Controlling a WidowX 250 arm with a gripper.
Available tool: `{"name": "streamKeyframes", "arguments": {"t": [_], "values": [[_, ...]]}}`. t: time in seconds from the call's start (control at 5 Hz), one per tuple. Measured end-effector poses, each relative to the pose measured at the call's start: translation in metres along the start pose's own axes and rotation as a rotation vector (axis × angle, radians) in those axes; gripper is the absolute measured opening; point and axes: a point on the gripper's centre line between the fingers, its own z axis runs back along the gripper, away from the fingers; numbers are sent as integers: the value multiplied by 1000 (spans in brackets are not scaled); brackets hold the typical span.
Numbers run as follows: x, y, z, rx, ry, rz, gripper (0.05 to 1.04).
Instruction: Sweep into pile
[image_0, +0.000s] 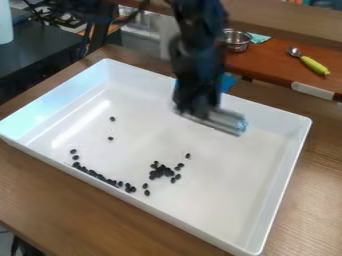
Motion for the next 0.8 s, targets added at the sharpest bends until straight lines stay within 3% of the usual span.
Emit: {"name": "streamKeyframes", "arguments": {"t": [0.4, 0.8], "values": [[-14, 0, -27, -29, -58, -54, 340], [-1, 30, -34, -28, -84, -92, 340]]}}
